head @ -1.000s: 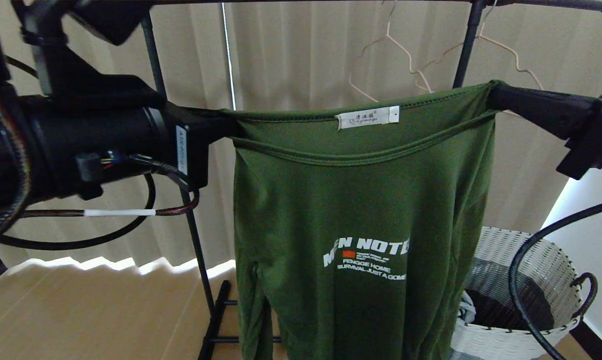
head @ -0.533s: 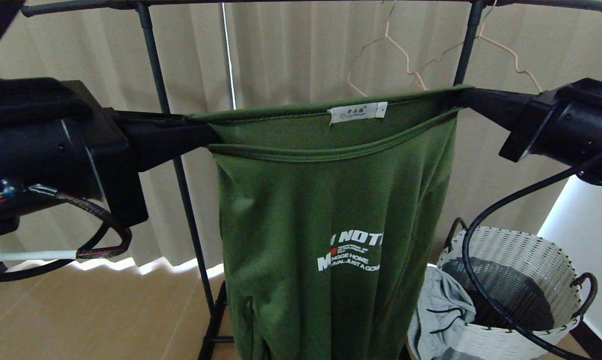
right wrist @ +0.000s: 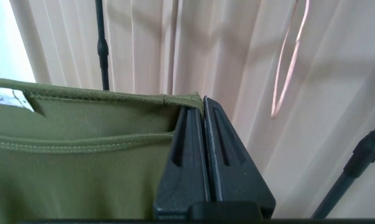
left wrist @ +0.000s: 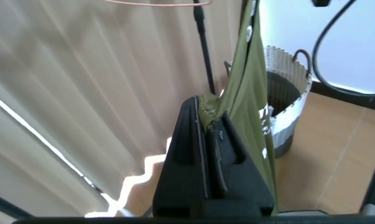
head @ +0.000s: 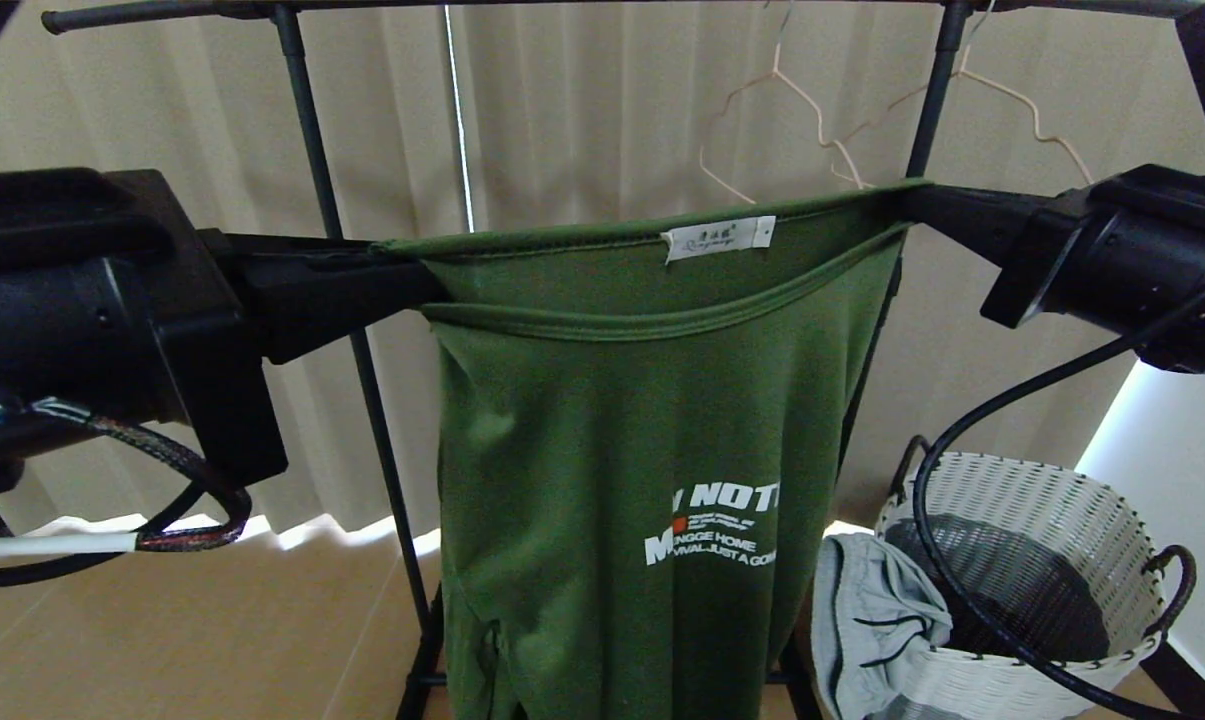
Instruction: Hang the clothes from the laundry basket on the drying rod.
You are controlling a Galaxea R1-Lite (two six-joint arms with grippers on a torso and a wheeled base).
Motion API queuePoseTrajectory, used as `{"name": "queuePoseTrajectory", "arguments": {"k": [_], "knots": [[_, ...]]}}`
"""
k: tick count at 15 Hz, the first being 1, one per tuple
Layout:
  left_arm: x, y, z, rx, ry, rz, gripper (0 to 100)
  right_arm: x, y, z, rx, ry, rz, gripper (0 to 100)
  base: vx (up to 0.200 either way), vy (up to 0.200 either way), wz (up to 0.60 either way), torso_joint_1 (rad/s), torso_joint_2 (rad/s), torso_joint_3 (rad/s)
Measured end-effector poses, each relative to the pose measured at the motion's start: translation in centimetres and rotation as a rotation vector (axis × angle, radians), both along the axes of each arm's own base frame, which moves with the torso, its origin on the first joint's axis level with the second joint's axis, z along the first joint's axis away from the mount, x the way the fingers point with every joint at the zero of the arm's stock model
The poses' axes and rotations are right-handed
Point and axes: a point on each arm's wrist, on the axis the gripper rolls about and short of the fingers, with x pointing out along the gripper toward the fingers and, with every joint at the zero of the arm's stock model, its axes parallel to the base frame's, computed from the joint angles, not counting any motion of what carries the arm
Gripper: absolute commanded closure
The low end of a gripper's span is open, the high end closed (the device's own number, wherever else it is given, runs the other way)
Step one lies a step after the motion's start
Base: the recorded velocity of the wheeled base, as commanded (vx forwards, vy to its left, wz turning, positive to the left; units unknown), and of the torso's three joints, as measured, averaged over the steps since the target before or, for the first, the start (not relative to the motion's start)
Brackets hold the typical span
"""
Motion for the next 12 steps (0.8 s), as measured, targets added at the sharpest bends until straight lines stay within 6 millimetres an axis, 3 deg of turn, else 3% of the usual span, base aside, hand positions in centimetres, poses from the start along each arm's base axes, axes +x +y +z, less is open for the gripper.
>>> {"name": "queuePoseTrajectory", "arguments": {"k": [6, 12], "knots": [[-0.2, -0.1, -0.7, 0.022, 0.008, 0.011, 100, 0.0, 0.0, 0.0, 0.000, -0.001, 0.003, 100, 0.000, 0.000, 0.00, 0.000, 0.00, 0.000], [2.6, -0.7, -0.3, 0.036, -0.142, 0.278, 100, -2.3, -1.1, 1.6, 0.026, -0.058, 0.004, 100, 0.000, 0.000, 0.00, 0.000, 0.00, 0.000]]}}
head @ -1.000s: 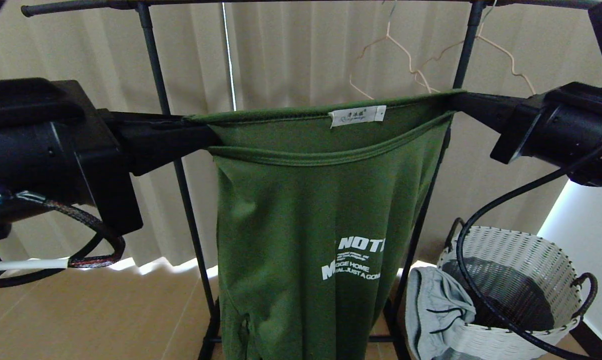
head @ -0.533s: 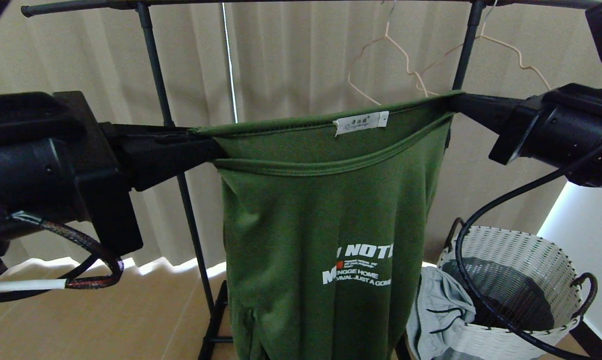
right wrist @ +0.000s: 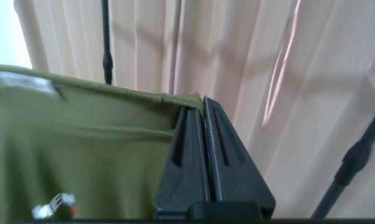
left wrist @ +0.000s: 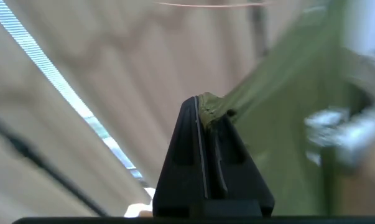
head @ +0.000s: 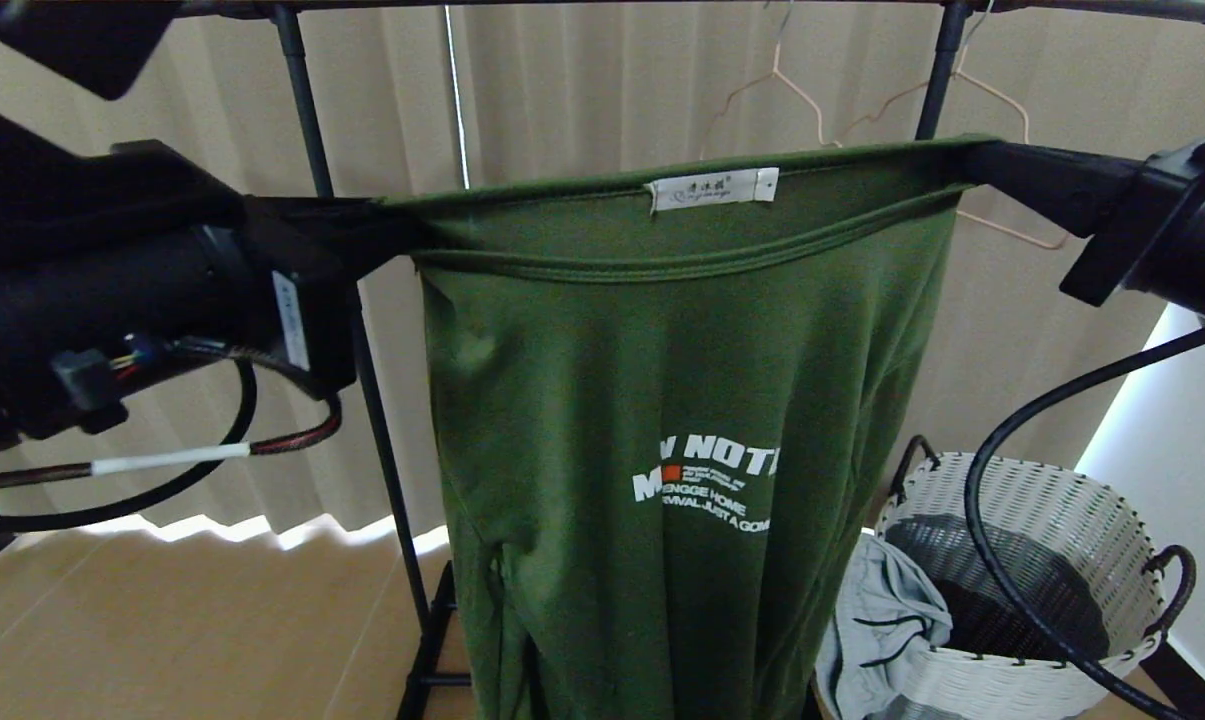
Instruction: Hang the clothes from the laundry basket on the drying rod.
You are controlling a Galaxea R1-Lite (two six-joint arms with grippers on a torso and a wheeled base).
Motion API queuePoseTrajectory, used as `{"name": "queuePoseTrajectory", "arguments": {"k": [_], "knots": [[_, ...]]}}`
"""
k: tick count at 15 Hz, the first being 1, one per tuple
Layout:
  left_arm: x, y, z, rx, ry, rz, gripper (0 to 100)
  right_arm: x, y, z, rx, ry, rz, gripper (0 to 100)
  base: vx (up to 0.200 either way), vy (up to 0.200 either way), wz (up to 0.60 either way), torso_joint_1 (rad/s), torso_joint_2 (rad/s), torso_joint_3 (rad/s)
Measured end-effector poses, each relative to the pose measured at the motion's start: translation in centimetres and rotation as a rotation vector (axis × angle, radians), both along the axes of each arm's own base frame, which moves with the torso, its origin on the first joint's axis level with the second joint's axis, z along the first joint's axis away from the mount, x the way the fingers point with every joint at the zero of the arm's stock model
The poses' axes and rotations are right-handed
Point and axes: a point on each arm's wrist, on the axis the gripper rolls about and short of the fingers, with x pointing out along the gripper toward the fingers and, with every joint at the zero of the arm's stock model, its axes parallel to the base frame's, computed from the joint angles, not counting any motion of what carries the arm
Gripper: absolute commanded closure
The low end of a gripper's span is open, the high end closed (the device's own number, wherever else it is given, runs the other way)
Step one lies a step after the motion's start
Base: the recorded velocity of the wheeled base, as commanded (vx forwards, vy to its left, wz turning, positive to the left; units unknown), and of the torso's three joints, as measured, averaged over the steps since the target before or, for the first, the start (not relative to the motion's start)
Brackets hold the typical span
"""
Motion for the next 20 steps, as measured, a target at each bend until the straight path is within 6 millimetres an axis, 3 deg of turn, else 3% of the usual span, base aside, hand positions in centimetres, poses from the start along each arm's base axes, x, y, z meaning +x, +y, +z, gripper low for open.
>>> {"name": "queuePoseTrajectory", "arguments": {"k": [4, 7, 20], "knots": [[3.0, -2.0, 0.3, -0.072, -0.074, 0.158, 100, -2.5, -1.2, 0.1, -0.030, 0.060, 0.001, 100, 0.000, 0.000, 0.00, 0.000, 0.00, 0.000], [4.0, -2.8, 0.1, -0.068, -0.067, 0.170, 100, -3.9, -1.9, 0.0, -0.045, 0.086, 0.006, 100, 0.000, 0.000, 0.00, 0.000, 0.00, 0.000], [3.2, -2.1, -0.2, -0.062, -0.062, 0.173, 100, -3.7, -1.8, 0.3, -0.045, 0.067, 0.001, 100, 0.000, 0.000, 0.00, 0.000, 0.00, 0.000]]}}
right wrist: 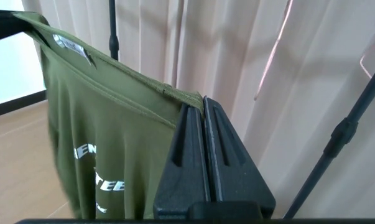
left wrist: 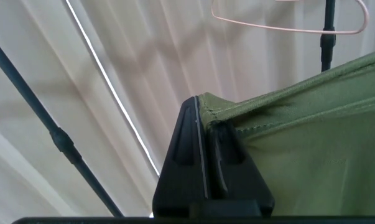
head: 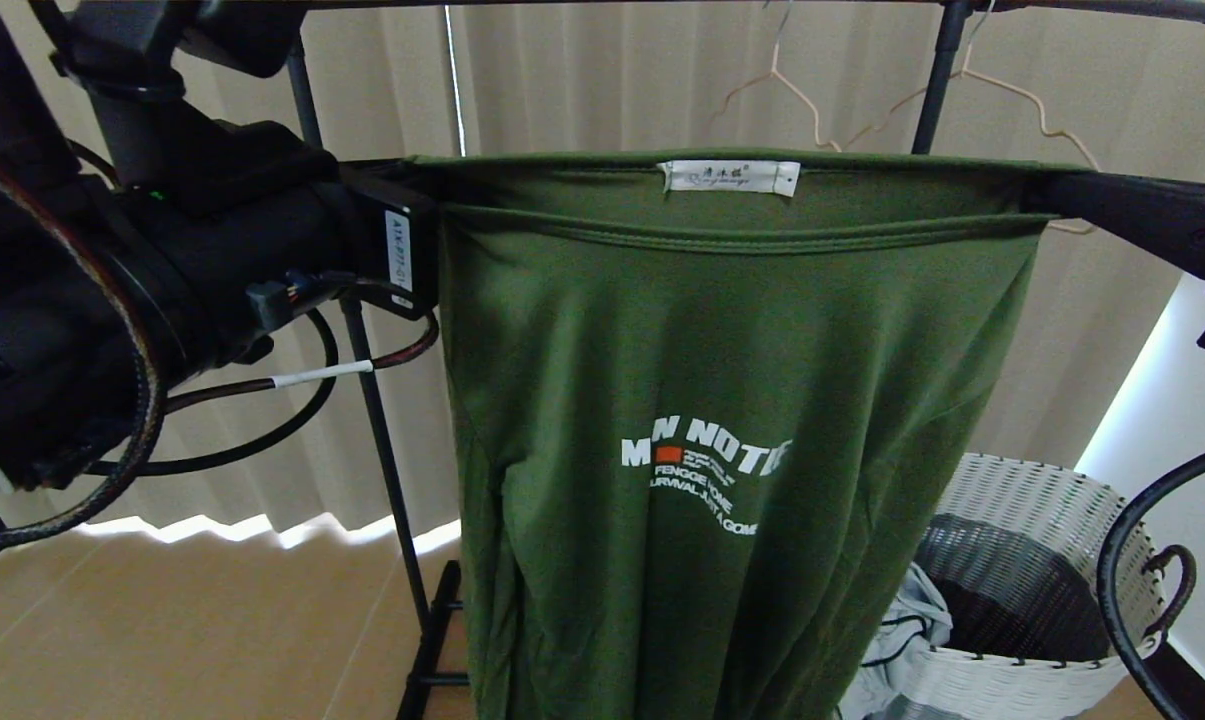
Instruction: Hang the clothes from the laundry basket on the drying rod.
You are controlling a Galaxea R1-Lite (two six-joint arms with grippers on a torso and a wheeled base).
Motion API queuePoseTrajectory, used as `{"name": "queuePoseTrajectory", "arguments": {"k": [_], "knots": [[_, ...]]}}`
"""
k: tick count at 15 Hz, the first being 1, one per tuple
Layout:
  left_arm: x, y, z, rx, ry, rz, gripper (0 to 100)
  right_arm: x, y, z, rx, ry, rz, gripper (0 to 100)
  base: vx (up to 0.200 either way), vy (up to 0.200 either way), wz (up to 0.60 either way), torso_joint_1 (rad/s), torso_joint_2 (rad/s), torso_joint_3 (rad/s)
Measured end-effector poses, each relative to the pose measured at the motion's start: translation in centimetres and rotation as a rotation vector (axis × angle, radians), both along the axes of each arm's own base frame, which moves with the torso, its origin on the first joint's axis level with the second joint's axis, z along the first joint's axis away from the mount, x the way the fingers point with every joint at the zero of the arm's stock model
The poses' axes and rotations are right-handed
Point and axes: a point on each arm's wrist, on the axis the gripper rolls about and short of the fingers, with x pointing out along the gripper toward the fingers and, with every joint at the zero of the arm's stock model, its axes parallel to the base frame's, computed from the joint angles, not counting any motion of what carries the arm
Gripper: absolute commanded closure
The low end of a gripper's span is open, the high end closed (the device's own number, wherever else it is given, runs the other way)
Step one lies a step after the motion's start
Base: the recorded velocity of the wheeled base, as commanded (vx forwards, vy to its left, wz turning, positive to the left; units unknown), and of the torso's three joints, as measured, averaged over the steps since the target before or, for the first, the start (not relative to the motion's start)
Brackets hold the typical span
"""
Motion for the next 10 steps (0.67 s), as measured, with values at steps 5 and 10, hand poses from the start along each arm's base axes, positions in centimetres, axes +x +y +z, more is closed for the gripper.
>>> {"name": "queuePoseTrajectory", "arguments": {"k": [5, 10], "knots": [[0.0, 0.4, -0.1, 0.001, 0.001, 0.015, 100, 0.2, 0.0, -0.3, -0.005, 0.010, -0.003, 0, 0.000, 0.000, 0.00, 0.000, 0.00, 0.000], [1.1, 1.8, -0.2, -0.001, 0.006, 0.126, 100, 0.0, 0.0, -0.5, -0.005, 0.015, 0.004, 0, 0.000, 0.000, 0.00, 0.000, 0.00, 0.000]]}}
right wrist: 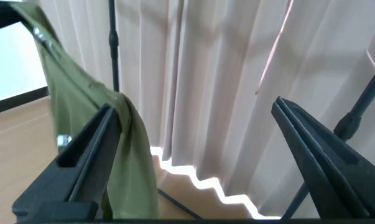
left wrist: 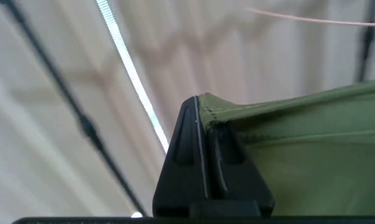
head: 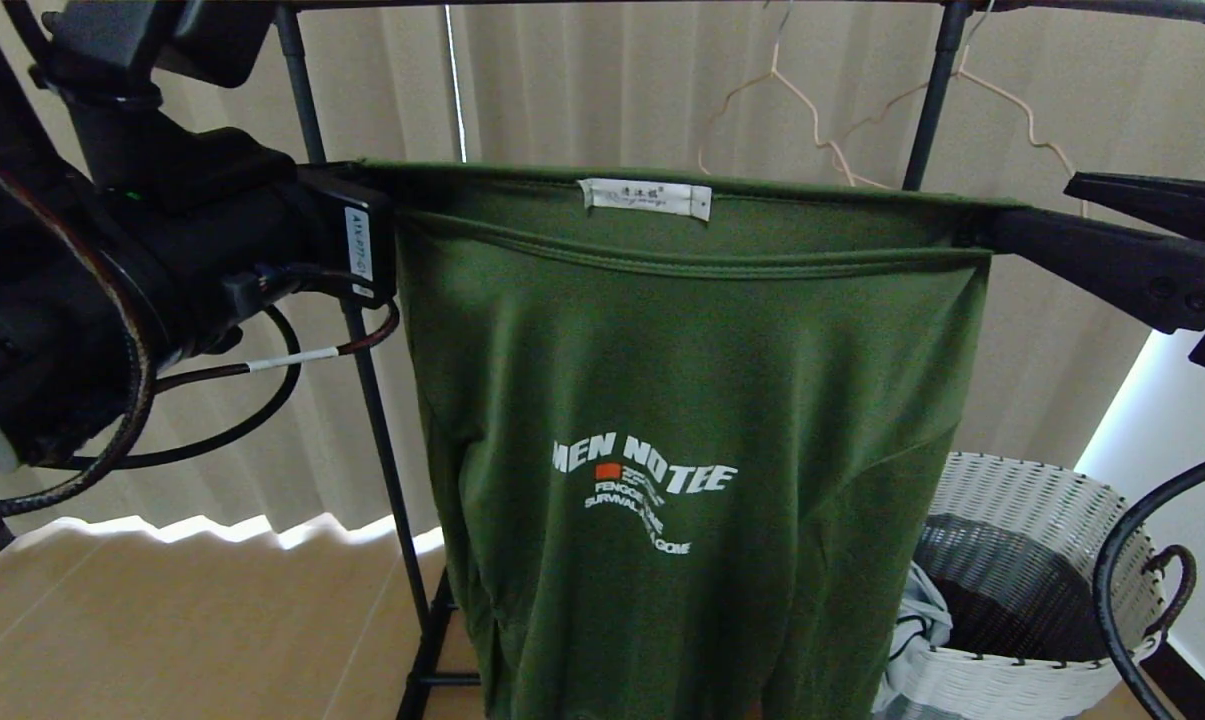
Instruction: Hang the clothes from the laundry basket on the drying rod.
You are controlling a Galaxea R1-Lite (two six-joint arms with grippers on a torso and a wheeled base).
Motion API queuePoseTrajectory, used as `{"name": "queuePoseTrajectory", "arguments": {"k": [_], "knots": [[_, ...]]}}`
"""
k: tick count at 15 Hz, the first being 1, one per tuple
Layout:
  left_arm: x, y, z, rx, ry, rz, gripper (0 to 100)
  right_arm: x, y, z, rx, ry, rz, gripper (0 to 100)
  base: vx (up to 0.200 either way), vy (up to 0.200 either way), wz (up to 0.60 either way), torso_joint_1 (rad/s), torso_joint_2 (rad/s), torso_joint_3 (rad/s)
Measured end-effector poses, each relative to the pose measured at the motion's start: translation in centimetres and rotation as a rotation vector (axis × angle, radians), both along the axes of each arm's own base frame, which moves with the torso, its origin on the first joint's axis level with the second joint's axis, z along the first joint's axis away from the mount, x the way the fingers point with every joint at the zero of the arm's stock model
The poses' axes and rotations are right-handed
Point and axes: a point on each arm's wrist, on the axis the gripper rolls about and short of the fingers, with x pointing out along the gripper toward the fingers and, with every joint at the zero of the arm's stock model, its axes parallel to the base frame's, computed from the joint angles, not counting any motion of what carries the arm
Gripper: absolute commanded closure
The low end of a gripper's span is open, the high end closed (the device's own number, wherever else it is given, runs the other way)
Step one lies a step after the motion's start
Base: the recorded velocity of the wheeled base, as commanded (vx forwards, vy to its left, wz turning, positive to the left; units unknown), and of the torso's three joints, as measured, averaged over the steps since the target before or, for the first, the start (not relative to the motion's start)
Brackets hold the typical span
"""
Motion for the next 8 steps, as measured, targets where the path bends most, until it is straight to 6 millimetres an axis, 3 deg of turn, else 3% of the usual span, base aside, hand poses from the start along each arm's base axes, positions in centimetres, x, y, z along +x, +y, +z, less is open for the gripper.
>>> {"name": "queuePoseTrajectory", "arguments": {"k": [8], "knots": [[1.6, -0.7, 0.7, -0.055, -0.061, 0.068, 100, -0.8, -0.2, -0.4, 0.004, 0.007, 0.069, 0, 0.000, 0.000, 0.00, 0.000, 0.00, 0.000]]}}
